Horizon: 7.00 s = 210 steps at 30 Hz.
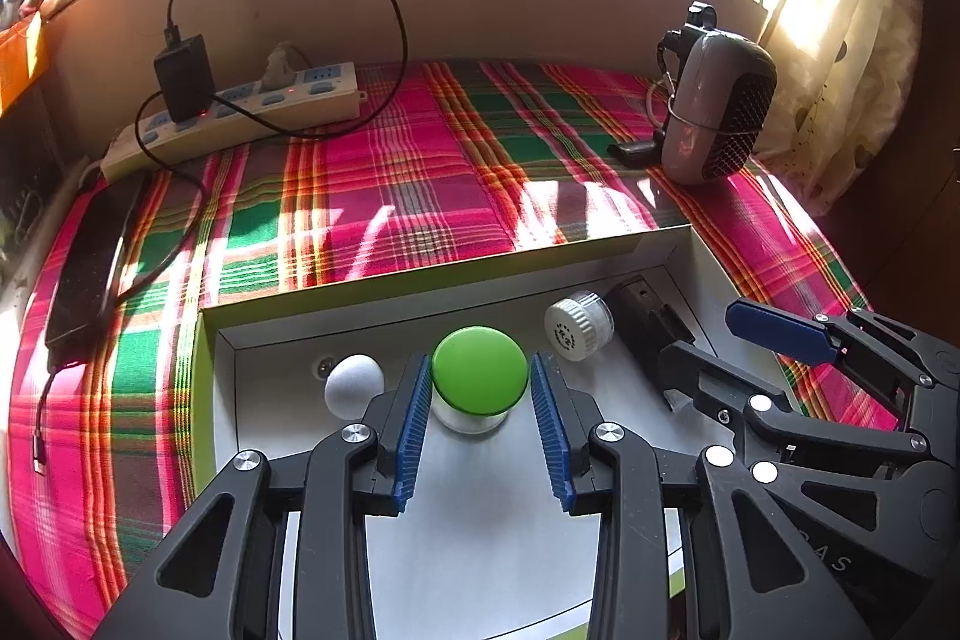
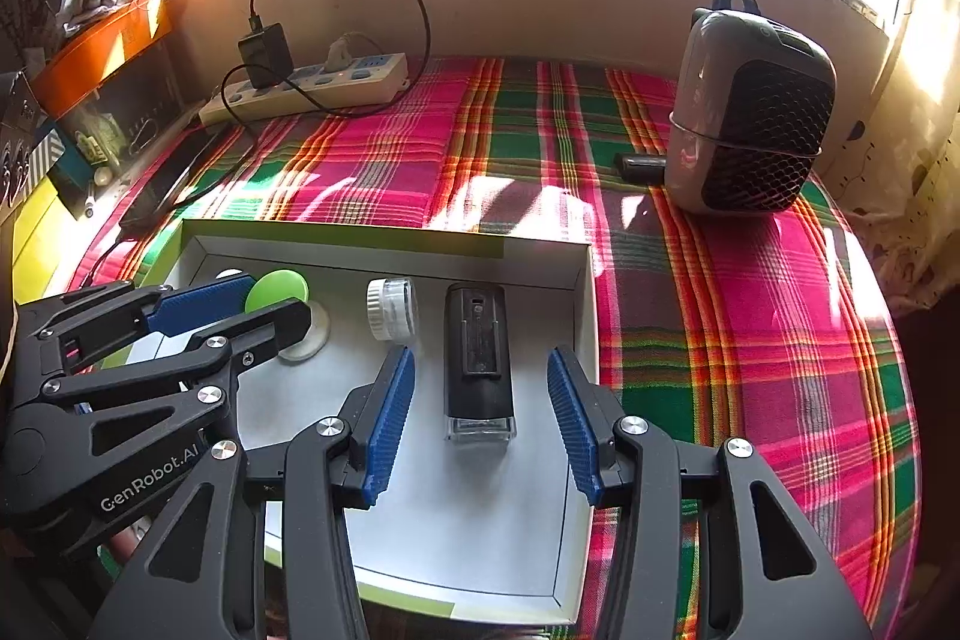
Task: Organize objects
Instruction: 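Carry the green massager and black device into the box lid and release, then withdraw both grippers and move the left gripper to the grey round massager, then grasp the grey-and-white round massager with the left gripper, then grasp the white USB cable with the right gripper while the left holds the massager, then carry the grey massager and white cable up over the box lid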
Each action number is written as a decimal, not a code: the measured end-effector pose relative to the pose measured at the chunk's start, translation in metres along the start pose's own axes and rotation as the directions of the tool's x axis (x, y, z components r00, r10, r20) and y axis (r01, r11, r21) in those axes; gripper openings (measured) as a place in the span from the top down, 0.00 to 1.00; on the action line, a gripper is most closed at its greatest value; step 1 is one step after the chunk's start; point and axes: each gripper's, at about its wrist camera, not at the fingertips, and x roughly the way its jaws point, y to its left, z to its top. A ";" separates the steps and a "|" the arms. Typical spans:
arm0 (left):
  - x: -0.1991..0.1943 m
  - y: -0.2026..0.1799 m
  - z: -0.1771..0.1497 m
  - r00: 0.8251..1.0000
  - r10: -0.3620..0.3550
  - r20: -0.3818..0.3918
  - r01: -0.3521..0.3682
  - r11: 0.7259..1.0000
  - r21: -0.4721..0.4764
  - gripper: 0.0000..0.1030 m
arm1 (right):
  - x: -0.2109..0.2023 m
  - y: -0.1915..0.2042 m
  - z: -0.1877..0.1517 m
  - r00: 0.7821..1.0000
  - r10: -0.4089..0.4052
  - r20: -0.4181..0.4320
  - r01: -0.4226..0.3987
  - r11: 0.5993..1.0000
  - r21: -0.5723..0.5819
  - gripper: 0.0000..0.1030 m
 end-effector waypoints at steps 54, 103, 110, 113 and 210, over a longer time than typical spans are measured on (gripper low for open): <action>-0.090 0.023 -0.127 0.998 -0.048 0.048 0.051 0.996 -0.079 0.68 | -0.079 0.014 -0.108 0.995 0.074 0.067 -0.073 0.997 -0.008 0.54; -0.069 0.042 -0.127 0.992 -0.124 0.029 0.127 0.980 -0.152 0.67 | -0.045 0.008 -0.095 0.996 -0.083 -0.028 0.085 0.991 0.104 0.53; -0.070 0.041 -0.127 0.992 -0.124 0.029 0.127 0.980 -0.152 0.67 | -0.049 0.003 -0.106 0.992 -0.117 -0.054 0.122 0.988 0.092 0.53; -0.069 0.041 -0.127 0.992 -0.125 0.028 0.127 0.980 -0.152 0.67 | -0.051 0.000 -0.110 0.991 -0.123 -0.056 0.128 0.988 0.089 0.53; -0.097 0.031 -0.080 0.989 -0.103 0.104 0.113 0.988 -0.101 0.73 | -0.087 0.009 -0.065 0.994 0.029 0.102 -0.030 0.999 0.012 0.80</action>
